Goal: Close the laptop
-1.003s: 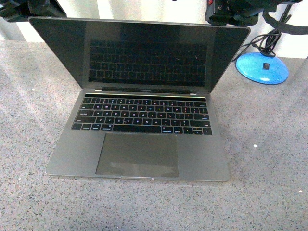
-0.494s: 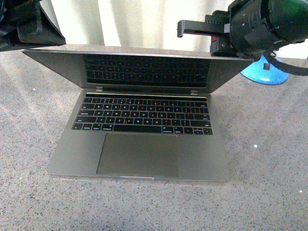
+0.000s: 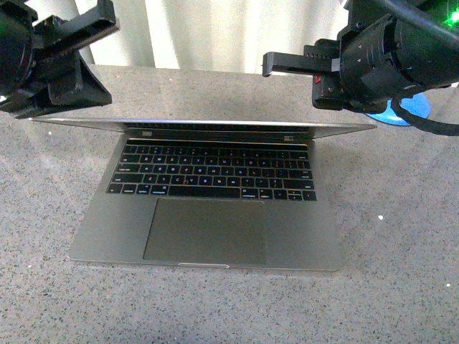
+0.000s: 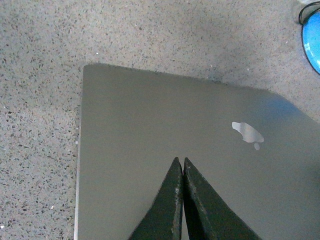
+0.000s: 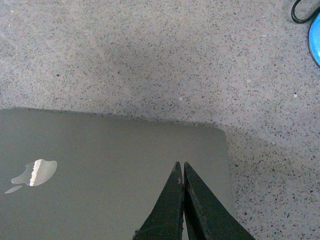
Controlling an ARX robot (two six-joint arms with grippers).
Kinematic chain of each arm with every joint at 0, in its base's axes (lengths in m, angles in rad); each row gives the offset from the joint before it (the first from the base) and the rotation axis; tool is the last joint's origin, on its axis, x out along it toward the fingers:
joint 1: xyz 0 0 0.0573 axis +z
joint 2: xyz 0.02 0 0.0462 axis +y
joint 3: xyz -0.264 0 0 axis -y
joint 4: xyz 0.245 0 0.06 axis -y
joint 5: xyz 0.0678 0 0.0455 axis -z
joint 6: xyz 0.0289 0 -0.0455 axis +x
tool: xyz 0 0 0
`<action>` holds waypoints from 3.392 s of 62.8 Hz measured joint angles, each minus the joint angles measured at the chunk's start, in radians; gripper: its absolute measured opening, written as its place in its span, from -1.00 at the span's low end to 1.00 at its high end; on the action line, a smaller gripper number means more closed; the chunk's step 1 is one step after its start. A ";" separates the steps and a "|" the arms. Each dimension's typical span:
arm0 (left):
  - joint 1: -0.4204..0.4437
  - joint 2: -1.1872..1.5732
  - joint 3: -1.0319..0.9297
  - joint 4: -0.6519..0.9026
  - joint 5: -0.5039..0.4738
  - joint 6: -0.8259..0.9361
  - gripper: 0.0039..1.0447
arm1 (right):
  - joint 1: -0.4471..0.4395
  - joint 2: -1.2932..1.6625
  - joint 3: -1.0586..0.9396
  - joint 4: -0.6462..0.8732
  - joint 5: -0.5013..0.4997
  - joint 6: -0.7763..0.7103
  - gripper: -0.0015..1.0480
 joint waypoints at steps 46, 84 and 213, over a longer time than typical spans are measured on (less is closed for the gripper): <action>0.018 0.051 -0.031 0.047 0.020 -0.025 -0.94 | 0.022 0.045 -0.029 -0.003 -0.014 0.088 -0.98; 0.023 0.091 -0.056 0.075 0.043 -0.055 -0.94 | 0.037 0.065 -0.053 -0.006 -0.024 0.146 -0.98; 0.037 0.204 -0.124 0.216 0.060 -0.087 -0.94 | 0.048 0.144 -0.148 0.103 -0.045 0.180 -0.98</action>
